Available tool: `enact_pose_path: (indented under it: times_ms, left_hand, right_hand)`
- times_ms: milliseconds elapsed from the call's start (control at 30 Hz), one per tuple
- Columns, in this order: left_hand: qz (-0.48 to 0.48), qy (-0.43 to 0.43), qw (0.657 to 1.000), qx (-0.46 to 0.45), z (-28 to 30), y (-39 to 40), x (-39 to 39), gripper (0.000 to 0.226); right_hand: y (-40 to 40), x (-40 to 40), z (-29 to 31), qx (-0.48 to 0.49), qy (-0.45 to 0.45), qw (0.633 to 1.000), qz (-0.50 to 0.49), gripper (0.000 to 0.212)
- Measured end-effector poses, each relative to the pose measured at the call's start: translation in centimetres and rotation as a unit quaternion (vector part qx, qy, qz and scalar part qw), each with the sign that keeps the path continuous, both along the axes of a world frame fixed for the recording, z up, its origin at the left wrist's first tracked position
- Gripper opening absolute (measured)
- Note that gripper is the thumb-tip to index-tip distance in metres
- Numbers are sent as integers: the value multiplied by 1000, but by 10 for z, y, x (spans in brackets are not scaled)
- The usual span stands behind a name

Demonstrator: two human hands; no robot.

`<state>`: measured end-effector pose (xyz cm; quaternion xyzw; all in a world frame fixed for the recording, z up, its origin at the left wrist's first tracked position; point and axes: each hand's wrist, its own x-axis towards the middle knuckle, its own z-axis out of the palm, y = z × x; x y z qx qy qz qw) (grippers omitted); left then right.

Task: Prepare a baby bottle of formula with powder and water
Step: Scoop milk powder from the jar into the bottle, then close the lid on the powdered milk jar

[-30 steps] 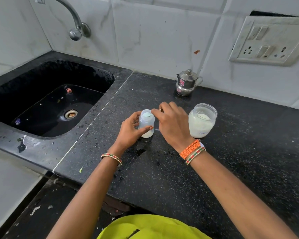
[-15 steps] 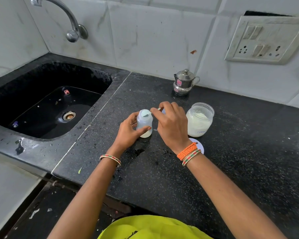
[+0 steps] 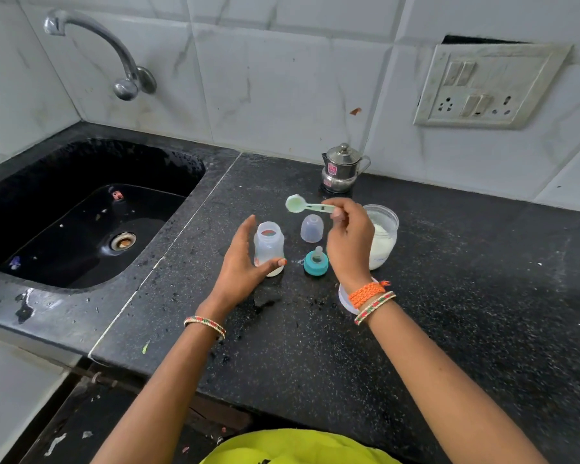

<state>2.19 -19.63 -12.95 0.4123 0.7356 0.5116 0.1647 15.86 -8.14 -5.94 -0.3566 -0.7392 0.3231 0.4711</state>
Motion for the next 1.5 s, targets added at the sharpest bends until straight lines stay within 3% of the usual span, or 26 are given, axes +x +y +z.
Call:
enact_pose_path:
  times_ms: [67,133,200,300,633,833,967,1033,1100,1167,1300,1400,1500]
  left_hand:
    - [65,55,995,59,8,-2,12,84]
    - [117,110,975,152,21,-2,27,57]
    - [92,111,966,215,39,7,42,33]
    - [0,78,974,214,54,35,61,16]
    - [-95,51,988,113,35,76,77,18]
    - [-95,41,992,78,25,68,75,20]
    - [-101,26,992,70,25,63,74,21]
    - [-108,21,992,59,23,62,75,22]
    - [-109,15,993,50,17,61,76,22]
    - [-101,5,994,42,11,59,77,22]
    - [-90,-61,994,23,4,53,86,20]
    - [-102,-83,991,9,2,47,90,21]
    - [-122,-96,988,5,3,47,88,20]
  right_hand:
    - [14,10,4,-46,17,999,-21,27]
    - [26,26,8,-58,22,996,-65,25]
    - [37,44,12,-47,26,992,-118,26]
    - [50,65,14,-15,22,986,-164,24]
    - [55,68,8,73,-189,957,-208,6]
    - [62,54,5,16,-256,946,-200,5]
    - [53,68,16,85,-253,935,-233,10]
    - [38,79,17,131,-242,939,-205,10]
    - [18,91,8,148,-293,933,-148,10]
    - [1,98,-9,102,-375,917,-90,20]
    - [-15,99,-40,-29,-516,854,-61,71]
    - [-17,95,-47,-43,-522,850,-59,75]
    - [-16,94,-35,-65,-469,879,-48,75]
